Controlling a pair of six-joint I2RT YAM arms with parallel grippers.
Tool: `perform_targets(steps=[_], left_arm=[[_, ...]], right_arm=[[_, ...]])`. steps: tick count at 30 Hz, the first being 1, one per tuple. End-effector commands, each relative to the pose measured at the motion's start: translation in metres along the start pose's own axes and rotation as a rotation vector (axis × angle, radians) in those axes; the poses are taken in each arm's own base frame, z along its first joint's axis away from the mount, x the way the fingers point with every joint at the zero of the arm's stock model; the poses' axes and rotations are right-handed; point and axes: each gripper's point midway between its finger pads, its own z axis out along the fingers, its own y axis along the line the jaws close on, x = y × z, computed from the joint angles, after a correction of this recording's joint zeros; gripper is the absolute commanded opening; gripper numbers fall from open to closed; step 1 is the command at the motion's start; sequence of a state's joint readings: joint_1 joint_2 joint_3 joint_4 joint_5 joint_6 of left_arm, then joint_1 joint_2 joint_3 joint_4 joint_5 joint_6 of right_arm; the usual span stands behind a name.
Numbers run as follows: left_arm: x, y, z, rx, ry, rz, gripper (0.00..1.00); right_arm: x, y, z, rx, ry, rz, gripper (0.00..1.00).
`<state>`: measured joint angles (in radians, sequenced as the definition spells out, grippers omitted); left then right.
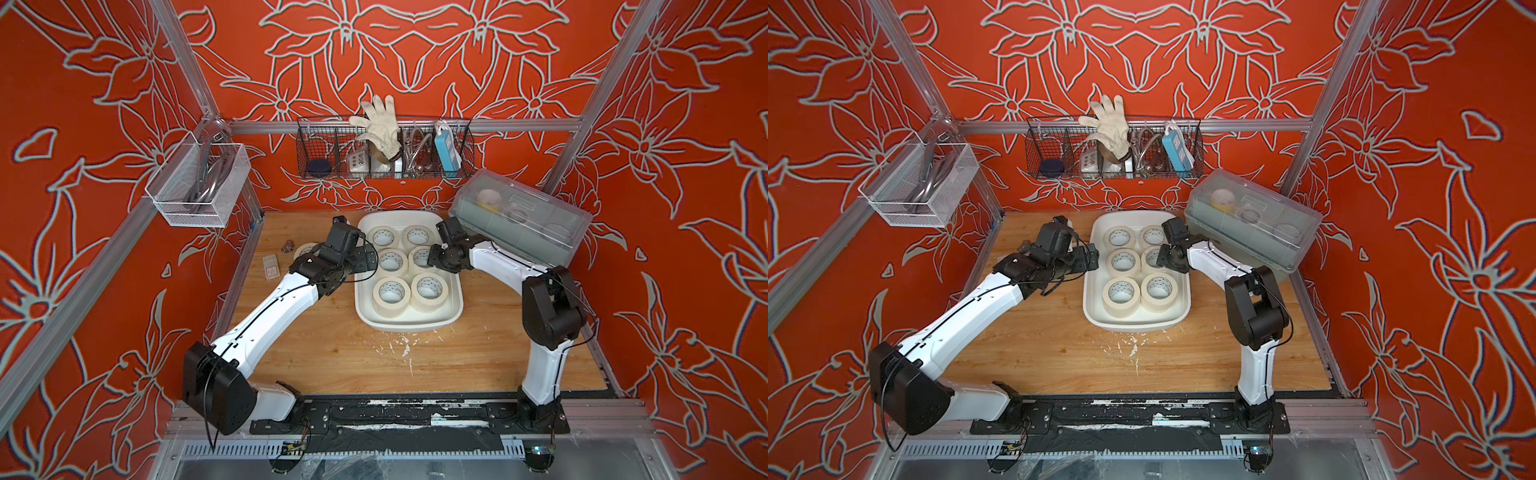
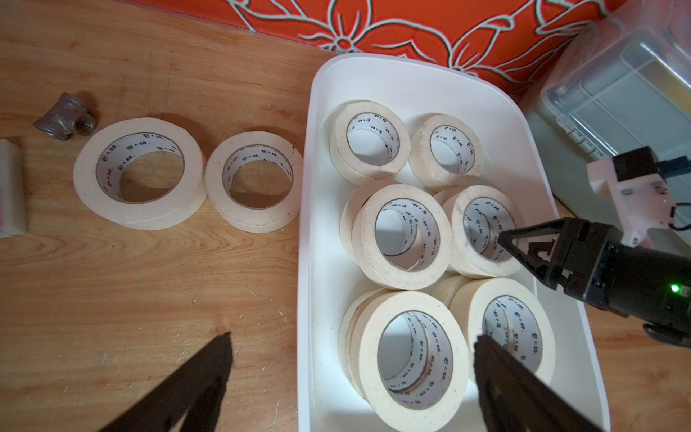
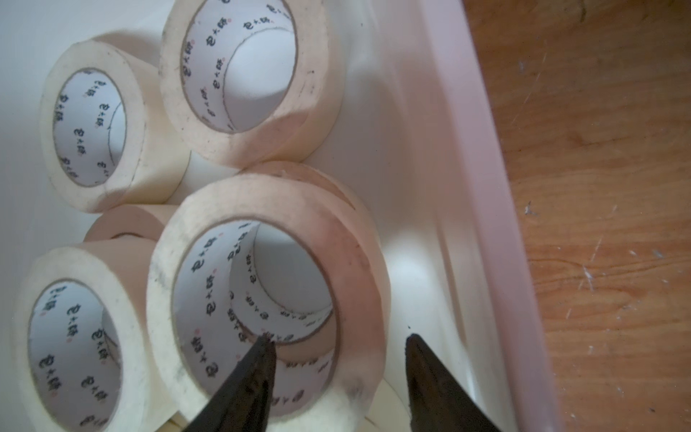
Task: Take out the art tape in the storage box
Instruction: Pick up the art tape from the storage box.
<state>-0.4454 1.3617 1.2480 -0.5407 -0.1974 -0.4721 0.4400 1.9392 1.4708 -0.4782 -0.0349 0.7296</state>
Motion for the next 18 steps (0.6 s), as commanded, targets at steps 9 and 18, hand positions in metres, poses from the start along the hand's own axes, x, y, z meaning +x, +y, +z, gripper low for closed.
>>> perform_targets(steps=[9,18], left_arm=[[0.0,-0.001,-0.005,0.006,-0.01,0.002,0.98],[0.0,-0.011,-0.01,0.036,-0.017,0.019,0.98]], right_arm=[[-0.017,0.003,0.004,-0.014,-0.06,0.02,0.28],[-0.039,0.013,-0.054,-0.066,-0.192,-0.033,0.15]])
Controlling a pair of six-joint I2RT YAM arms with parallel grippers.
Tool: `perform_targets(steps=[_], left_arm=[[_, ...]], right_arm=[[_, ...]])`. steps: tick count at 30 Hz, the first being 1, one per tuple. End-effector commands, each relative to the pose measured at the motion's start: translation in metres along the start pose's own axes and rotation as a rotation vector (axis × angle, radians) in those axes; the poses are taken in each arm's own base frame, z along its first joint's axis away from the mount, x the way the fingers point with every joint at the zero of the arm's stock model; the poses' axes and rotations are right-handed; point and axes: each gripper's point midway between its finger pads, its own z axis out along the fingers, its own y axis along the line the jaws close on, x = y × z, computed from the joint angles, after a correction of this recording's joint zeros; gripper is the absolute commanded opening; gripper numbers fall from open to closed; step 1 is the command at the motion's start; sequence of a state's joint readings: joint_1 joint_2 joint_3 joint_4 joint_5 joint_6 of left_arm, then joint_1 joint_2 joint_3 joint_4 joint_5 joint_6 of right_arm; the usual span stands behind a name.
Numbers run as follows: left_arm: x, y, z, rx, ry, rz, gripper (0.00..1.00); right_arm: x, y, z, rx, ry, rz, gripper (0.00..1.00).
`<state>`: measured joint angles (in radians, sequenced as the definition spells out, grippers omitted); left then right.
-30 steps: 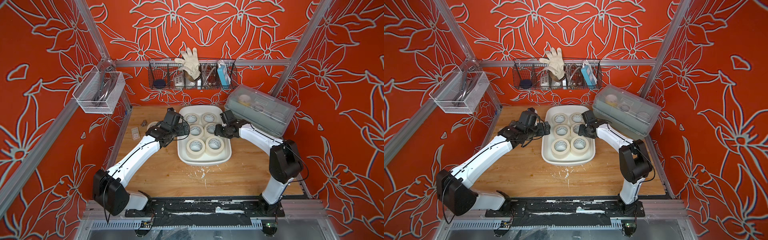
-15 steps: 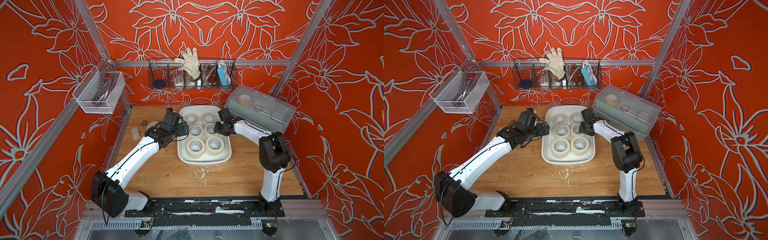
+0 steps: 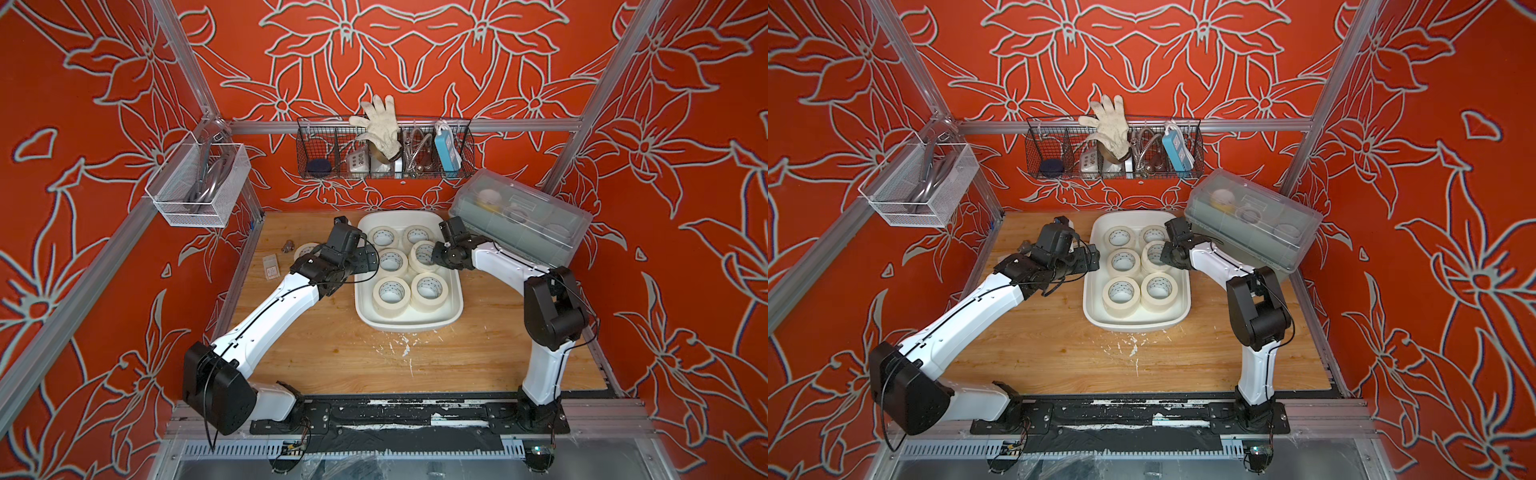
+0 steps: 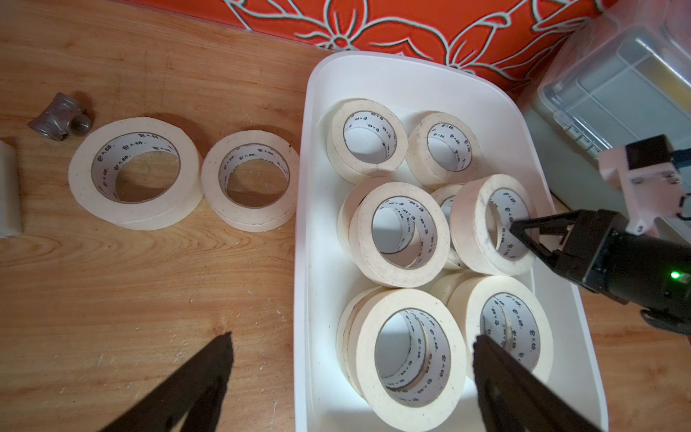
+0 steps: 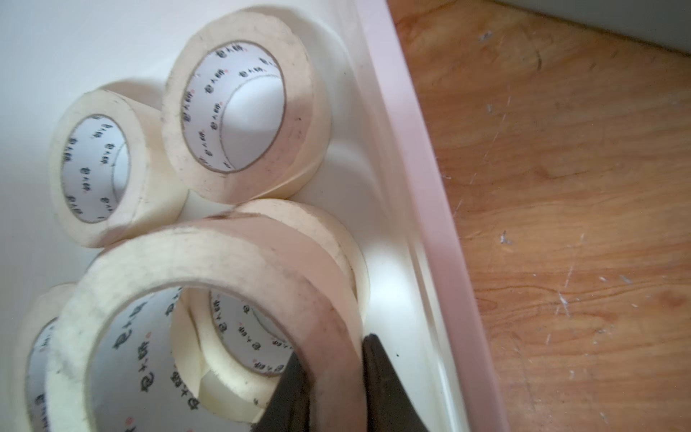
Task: Take out the art tape in the storage box
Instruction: Pick up the art tape from the storage box.
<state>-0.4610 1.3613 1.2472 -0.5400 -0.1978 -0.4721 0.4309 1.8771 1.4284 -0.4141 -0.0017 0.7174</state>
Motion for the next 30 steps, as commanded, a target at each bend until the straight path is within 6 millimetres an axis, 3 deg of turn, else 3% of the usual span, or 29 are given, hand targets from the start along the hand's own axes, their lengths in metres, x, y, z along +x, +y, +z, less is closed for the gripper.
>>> perform_targets(steps=[1,7,14,23,30], left_arm=[[-0.002,-0.008,-0.01,0.032,-0.019,0.016,0.98],[-0.003,-0.032,-0.018,0.098,-0.019,0.086,0.97],[0.005,-0.065,-0.026,0.181,0.014,0.215,0.95],[0.029,-0.104,-0.024,0.295,0.072,0.347,0.86],[0.045,-0.115,-0.015,0.306,0.112,0.389,0.81]], right_arm=[[-0.027,0.017,-0.041,-0.056,-0.11,-0.041,0.15],[-0.03,0.032,-0.083,-0.084,-0.159,-0.113,0.1],[-0.01,0.043,-0.121,-0.086,-0.18,-0.224,0.07],[0.029,0.042,-0.137,-0.053,-0.166,-0.326,0.05],[0.052,0.041,-0.134,-0.016,-0.137,-0.378,0.05]])
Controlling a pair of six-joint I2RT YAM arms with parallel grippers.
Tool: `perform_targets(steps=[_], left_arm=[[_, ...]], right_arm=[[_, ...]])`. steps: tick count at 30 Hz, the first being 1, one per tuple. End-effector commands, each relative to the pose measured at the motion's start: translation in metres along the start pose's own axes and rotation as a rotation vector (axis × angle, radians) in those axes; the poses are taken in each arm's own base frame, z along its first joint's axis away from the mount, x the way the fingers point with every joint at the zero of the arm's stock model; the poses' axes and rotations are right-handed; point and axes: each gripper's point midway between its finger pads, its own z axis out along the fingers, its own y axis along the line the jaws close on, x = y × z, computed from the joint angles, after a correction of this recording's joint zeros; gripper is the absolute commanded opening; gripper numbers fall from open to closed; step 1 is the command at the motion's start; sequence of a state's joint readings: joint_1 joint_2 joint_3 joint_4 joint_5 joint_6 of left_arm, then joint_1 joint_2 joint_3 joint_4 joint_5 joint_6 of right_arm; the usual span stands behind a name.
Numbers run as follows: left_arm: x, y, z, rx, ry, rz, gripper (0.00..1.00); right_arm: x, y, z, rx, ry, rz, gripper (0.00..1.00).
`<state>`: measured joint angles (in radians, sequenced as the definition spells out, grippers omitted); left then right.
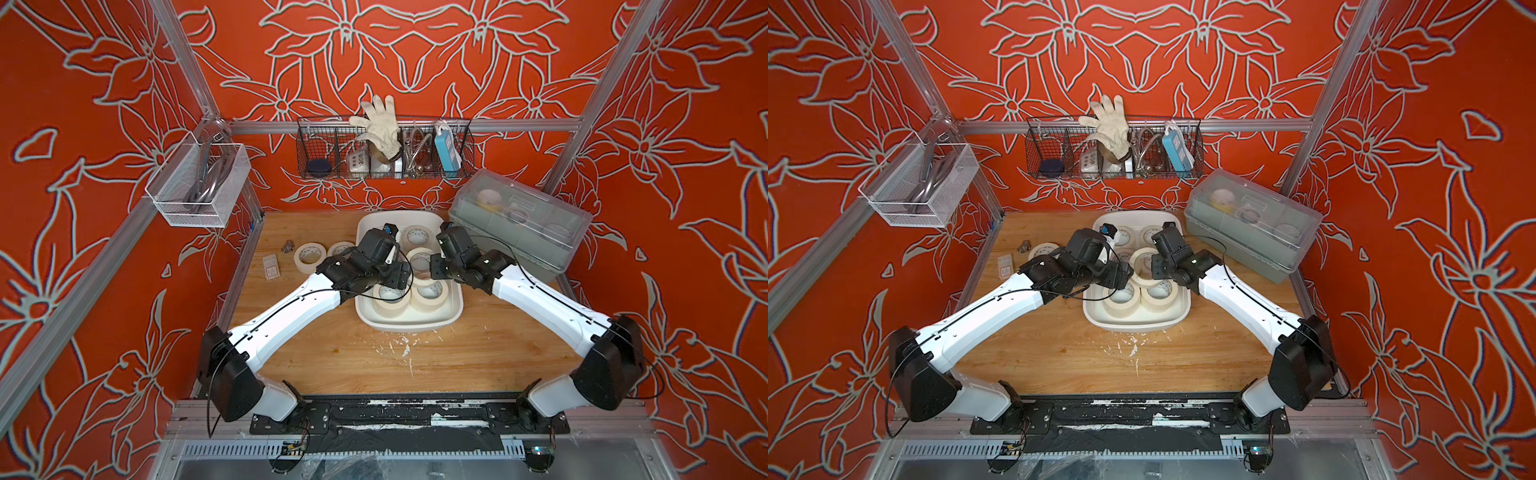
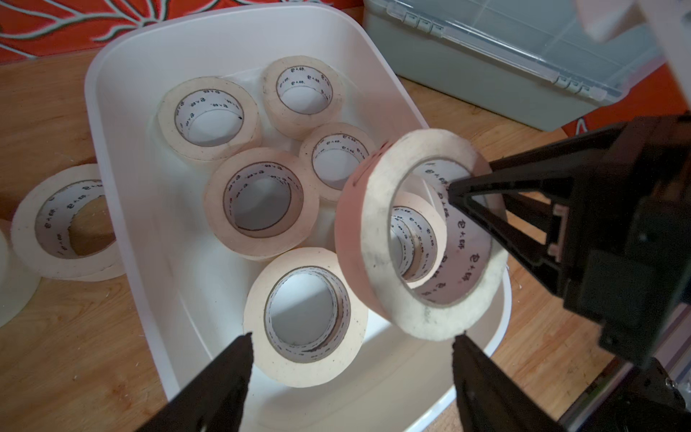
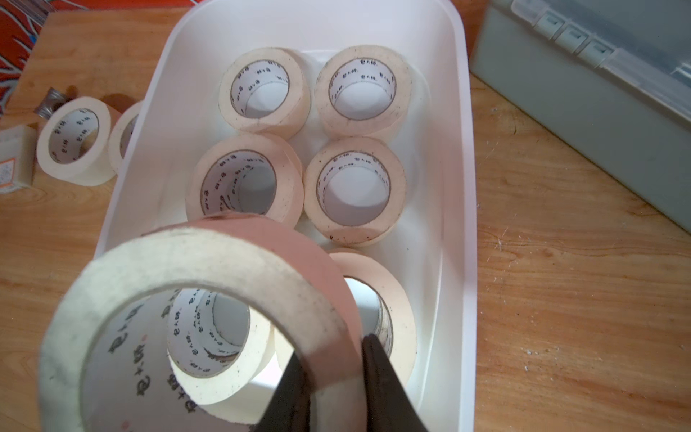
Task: Take out the art tape in the storage box
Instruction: Pick up the art tape from the storage box.
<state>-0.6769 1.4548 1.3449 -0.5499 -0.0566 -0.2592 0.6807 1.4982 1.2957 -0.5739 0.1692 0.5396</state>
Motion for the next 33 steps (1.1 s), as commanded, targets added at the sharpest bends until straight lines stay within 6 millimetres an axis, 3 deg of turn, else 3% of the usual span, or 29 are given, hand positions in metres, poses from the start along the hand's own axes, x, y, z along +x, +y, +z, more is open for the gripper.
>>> perform_targets(steps=[1,14,22,25,31,33], left_arm=[[-0.003,-0.009,0.001,0.024,0.007,0.035,0.8],[0.02,-0.003,0.028,-0.013,0.09,0.032,0.72],[0.025,0.002,0.036,-0.039,0.107,0.032,0.51],[0.028,0.005,0.038,-0.055,0.113,0.026,0.37],[0.024,0.007,0.034,-0.068,0.092,0.011,0.03],[0.022,0.011,0.032,-0.086,0.078,0.002,0.0]], right_arm=[[0.002,-0.001,-0.009,0.031,-0.023,-0.028,0.05],[0.012,0.018,-0.012,0.031,-0.016,-0.092,0.06],[0.013,0.026,-0.014,0.033,-0.018,-0.12,0.09],[0.011,0.028,-0.017,0.024,-0.024,-0.12,0.13],[0.007,0.032,-0.025,-0.01,-0.04,-0.117,0.28],[0.005,0.035,-0.029,-0.032,-0.05,-0.116,0.36]])
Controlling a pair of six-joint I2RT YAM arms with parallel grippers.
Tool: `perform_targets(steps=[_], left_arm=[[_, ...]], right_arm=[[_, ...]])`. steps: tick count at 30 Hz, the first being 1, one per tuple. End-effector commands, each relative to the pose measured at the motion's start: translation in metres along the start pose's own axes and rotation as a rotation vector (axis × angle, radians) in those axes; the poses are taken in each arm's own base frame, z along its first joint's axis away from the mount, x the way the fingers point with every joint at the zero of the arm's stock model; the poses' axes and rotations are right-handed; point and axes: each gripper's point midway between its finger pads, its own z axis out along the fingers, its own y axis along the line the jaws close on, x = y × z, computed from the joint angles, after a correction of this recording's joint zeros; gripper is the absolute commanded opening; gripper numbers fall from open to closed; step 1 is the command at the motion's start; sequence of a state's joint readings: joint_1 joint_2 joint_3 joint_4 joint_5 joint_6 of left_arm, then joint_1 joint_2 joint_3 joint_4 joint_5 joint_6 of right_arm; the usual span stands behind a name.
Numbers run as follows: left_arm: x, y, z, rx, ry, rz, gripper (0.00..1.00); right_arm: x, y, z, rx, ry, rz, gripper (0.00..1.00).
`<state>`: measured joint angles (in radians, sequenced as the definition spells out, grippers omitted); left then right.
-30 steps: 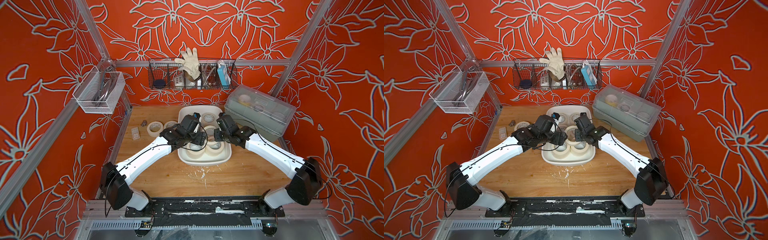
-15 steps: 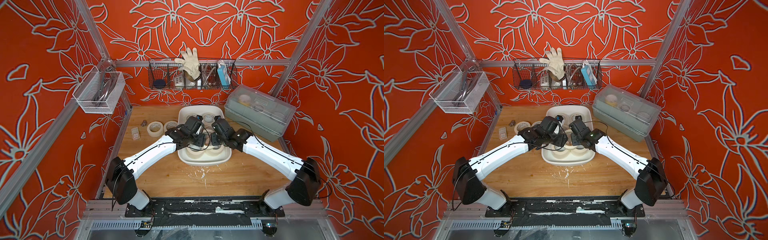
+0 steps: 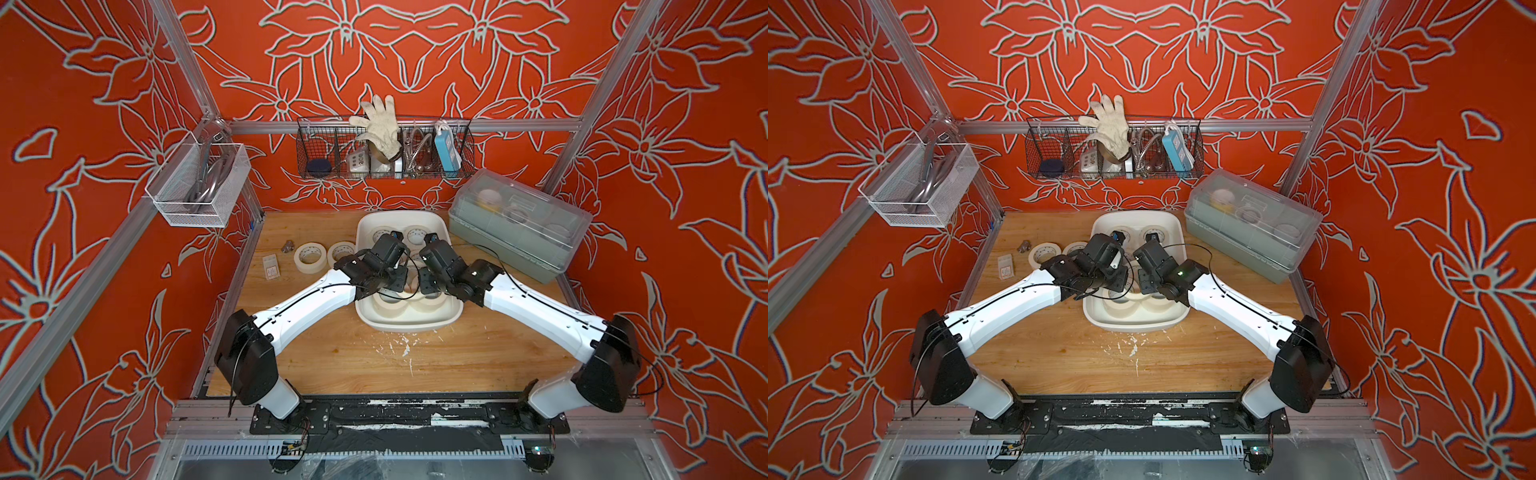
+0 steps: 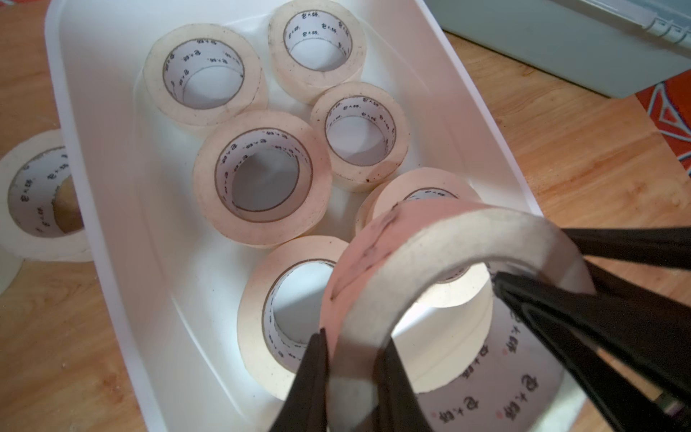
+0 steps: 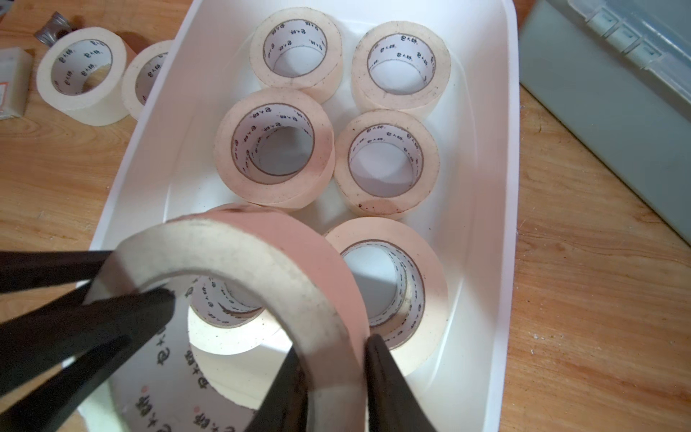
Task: Take out the art tape in the storage box
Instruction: Pick up the art tape from the storage box, then place the art tape at the center of the board.
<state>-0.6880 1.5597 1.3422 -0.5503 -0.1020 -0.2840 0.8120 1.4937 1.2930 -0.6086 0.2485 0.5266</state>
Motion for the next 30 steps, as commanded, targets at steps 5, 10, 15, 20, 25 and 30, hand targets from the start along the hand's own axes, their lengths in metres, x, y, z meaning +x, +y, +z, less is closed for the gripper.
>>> perform_targets(steps=[5,10,15,20,25,30], left_arm=[[-0.008,0.016,-0.016,-0.074,-0.062,-0.022,0.0],[-0.017,0.045,-0.033,-0.162,-0.115,-0.104,0.0],[-0.02,0.097,-0.055,-0.266,-0.164,-0.273,0.0],[-0.014,0.151,-0.079,-0.347,-0.233,-0.455,0.0],[0.0,0.196,-0.101,-0.455,-0.315,-0.623,0.0],[0.028,0.232,-0.112,-0.559,-0.36,-0.795,0.0]], right_arm=[[-0.025,0.005,-0.031,-0.071,-0.093,0.006,0.58],[-0.032,0.006,-0.043,-0.099,-0.127,0.01,0.62],[-0.035,0.005,-0.05,-0.11,-0.16,0.022,0.62],[-0.035,0.006,-0.049,-0.119,-0.168,0.024,0.62],[-0.033,0.009,-0.042,-0.125,-0.147,0.024,0.62],[-0.03,0.012,-0.037,-0.129,-0.128,0.024,0.62]])
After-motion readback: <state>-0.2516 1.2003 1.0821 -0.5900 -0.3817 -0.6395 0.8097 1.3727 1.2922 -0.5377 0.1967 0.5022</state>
